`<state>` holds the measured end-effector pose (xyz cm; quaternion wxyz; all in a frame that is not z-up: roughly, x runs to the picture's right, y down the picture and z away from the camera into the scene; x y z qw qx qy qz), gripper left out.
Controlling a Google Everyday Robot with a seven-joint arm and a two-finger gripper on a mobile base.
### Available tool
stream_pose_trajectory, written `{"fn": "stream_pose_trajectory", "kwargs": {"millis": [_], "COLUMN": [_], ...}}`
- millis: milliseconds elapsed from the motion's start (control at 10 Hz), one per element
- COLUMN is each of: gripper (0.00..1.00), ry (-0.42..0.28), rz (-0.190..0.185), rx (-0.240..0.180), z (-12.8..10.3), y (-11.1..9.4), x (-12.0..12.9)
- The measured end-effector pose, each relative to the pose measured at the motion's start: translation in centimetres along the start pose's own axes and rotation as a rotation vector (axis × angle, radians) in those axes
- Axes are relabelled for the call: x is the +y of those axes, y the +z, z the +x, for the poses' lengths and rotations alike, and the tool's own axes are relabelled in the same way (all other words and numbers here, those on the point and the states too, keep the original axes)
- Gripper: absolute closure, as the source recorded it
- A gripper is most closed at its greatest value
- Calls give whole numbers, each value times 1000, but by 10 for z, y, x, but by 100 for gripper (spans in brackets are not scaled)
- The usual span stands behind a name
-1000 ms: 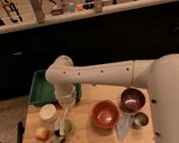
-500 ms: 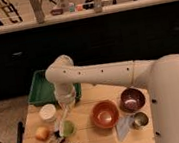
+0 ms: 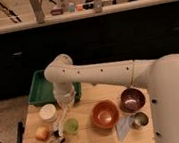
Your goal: Place brush in plastic cup
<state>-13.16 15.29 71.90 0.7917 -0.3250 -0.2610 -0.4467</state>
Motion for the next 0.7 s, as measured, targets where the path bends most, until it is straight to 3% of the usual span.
{"fn": "stream_pose_trajectory", "kwargs": {"millis": [300, 700], "gripper": [100, 100], "ry": [-12, -20], "rz": [-3, -11], "rx": [-11, -58], "z": [-4, -7], "y": [0, 12], "x": [-1, 7]}}
